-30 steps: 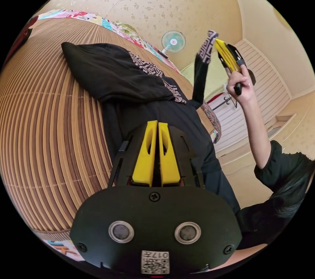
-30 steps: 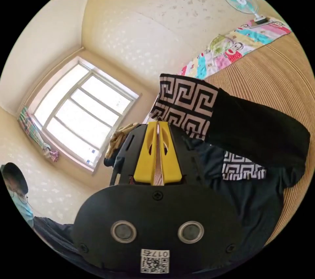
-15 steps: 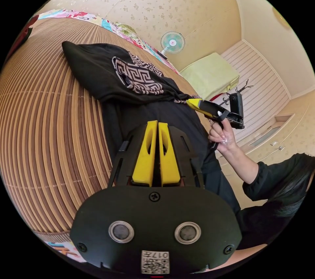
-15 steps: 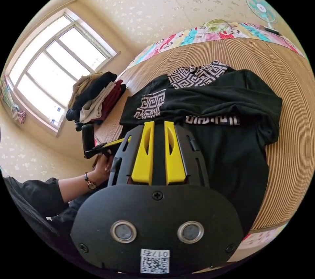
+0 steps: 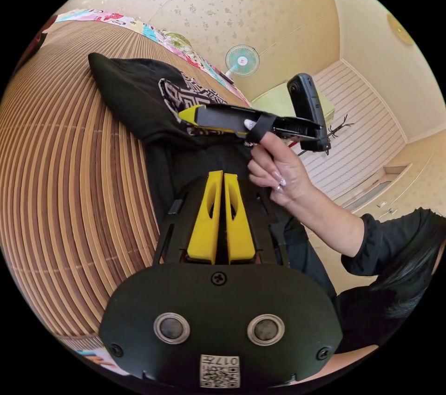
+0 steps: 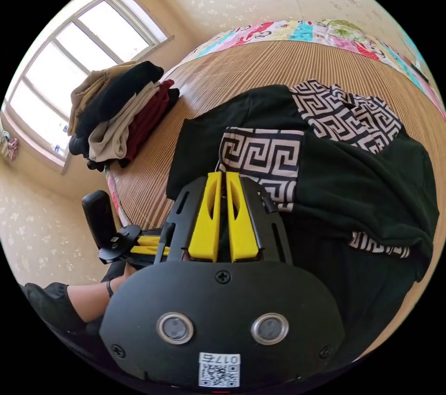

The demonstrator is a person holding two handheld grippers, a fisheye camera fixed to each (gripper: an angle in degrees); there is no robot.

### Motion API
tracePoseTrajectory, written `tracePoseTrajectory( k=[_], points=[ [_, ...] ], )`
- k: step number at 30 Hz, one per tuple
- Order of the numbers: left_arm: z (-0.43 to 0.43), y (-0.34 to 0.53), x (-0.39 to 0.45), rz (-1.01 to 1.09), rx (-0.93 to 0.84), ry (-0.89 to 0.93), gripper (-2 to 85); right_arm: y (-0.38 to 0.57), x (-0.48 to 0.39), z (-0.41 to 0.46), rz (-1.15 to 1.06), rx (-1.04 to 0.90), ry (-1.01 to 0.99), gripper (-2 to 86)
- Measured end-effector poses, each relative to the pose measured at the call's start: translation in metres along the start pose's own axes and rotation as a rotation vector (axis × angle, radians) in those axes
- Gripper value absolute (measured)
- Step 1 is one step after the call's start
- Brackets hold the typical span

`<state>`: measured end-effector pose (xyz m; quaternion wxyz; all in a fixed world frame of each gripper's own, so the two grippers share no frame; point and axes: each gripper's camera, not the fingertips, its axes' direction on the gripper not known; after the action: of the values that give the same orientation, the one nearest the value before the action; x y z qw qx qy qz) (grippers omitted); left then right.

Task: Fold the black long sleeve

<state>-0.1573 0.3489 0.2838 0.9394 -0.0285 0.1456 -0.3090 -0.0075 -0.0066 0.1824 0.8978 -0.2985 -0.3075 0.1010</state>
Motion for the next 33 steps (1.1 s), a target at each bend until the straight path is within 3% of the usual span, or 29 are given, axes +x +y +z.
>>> tracePoseTrajectory(
  k=[7, 10, 13, 18, 29, 33],
  points=[
    [0.004, 0.004, 0.002, 0.0, 0.003, 0.012, -1.0, -0.012, -0.017, -0.053, 0.009, 0.315, -0.092, 2.6],
    [0.007, 0.006, 0.005, -0.001, 0.003, 0.016, -1.0, -0.032, -0.03, -0.032, -0.069, 0.241, -0.178, 2.9],
    [0.01, 0.009, 0.006, -0.005, 0.003, 0.024, -1.0, -0.03, -0.018, -0.007, -0.014, 0.126, -0.13, 3.3],
    [0.018, 0.013, 0.013, -0.002, 0.005, 0.024, -0.9, 0.042, 0.029, -0.064, 0.034, 0.215, -0.228, 3.0],
    [0.037, 0.021, 0.033, -0.022, -0.004, 0.037, -0.2, 0.248, 0.131, -0.218, 0.367, 0.292, 0.038, 4.6],
    [0.036, 0.028, 0.056, 0.072, -0.17, 0.092, 4.4, 0.271, 0.143, -0.24, 0.397, 0.229, 0.072, 6.0]
  ],
)
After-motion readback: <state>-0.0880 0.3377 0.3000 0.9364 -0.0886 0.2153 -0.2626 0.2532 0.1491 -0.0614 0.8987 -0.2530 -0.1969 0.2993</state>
